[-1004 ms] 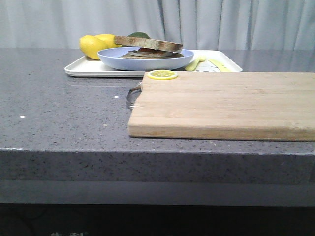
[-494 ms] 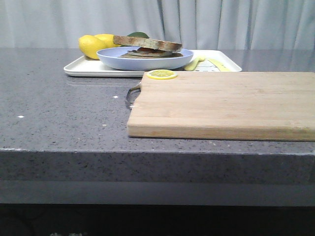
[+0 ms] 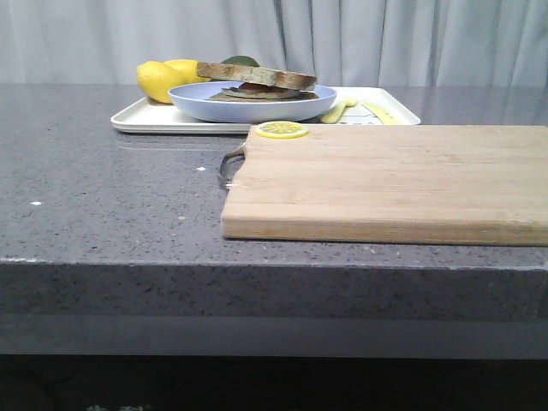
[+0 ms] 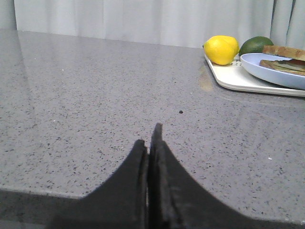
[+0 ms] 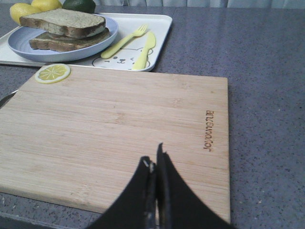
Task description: Place bread and move sandwich to tray
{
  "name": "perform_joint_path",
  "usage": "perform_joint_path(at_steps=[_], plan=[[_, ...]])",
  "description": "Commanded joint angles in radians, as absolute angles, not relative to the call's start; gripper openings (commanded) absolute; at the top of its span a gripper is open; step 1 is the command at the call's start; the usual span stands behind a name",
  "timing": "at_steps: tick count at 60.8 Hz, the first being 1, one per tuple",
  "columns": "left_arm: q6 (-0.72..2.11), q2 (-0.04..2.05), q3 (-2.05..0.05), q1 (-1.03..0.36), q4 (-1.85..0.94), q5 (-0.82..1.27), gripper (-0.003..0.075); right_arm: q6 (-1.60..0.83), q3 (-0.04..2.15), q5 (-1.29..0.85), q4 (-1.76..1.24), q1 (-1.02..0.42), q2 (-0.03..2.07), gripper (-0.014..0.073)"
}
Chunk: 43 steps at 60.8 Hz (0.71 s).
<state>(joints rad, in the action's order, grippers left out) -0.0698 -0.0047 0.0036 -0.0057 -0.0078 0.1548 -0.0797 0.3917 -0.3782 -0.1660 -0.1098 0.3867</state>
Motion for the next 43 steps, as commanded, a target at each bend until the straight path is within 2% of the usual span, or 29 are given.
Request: perform_joint_path(at_steps=[1, 12, 21, 31, 43], plan=[[-0.072, -0.026, 0.006, -0.002, -0.017, 0.071, -0.0020, -0.081, 0.420, -0.307, -0.166, -0.105, 0.390, -0.0060], [-0.072, -0.026, 0.006, -0.002, -0.017, 0.071, -0.0020, -0.081, 0.414, -0.296, -0.154, -0.105, 0.390, -0.0060], [-0.072, -0.026, 0.006, -0.002, -0.017, 0.071, -0.0020, -0.081, 0.348, -0.117, -0.184, -0.105, 0.361, -0.0060], [-0.072, -0.026, 0.006, -0.002, -0.017, 0.071, -0.0020, -0.081, 0.181, 0.027, -0.203, -0.105, 0.233, -0.0060], [-0.072, -0.026, 0.006, -0.002, -0.017, 0.071, -0.0020, -0.081, 0.023, 0.000, -0.204, -0.089, 0.062, -0.0060]])
